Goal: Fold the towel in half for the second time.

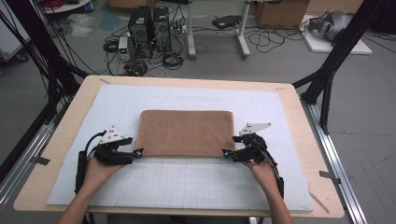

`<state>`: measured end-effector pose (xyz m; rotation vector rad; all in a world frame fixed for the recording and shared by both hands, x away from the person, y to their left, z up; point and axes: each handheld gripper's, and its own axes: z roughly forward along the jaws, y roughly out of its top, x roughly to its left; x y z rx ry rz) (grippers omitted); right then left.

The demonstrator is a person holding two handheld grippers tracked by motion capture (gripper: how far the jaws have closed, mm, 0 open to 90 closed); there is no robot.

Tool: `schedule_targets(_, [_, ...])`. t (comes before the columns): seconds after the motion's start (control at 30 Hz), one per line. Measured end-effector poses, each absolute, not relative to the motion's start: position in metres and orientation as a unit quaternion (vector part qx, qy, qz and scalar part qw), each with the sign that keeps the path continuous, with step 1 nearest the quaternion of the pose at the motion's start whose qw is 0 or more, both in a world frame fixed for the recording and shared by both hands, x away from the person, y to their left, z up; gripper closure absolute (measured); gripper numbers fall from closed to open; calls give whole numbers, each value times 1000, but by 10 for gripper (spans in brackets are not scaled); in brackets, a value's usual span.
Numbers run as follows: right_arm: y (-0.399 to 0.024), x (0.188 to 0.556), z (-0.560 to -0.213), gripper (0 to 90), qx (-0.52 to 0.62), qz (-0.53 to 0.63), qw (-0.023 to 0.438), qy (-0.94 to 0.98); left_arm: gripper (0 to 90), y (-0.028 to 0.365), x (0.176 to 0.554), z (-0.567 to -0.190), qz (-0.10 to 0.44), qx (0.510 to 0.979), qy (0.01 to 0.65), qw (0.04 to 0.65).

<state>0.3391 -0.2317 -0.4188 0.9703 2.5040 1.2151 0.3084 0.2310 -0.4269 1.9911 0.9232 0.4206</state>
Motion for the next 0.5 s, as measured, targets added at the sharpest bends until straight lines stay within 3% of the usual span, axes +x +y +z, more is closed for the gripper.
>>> schedule_targets(0.2, [-233, 332, -415, 186, 329, 415, 99, 842, 243, 238, 302, -426, 171, 797, 374, 442])
schedule_targets(0.5, [-240, 321, -413, 157, 329, 419, 104, 840, 220, 246, 292, -425, 174, 796, 373, 445])
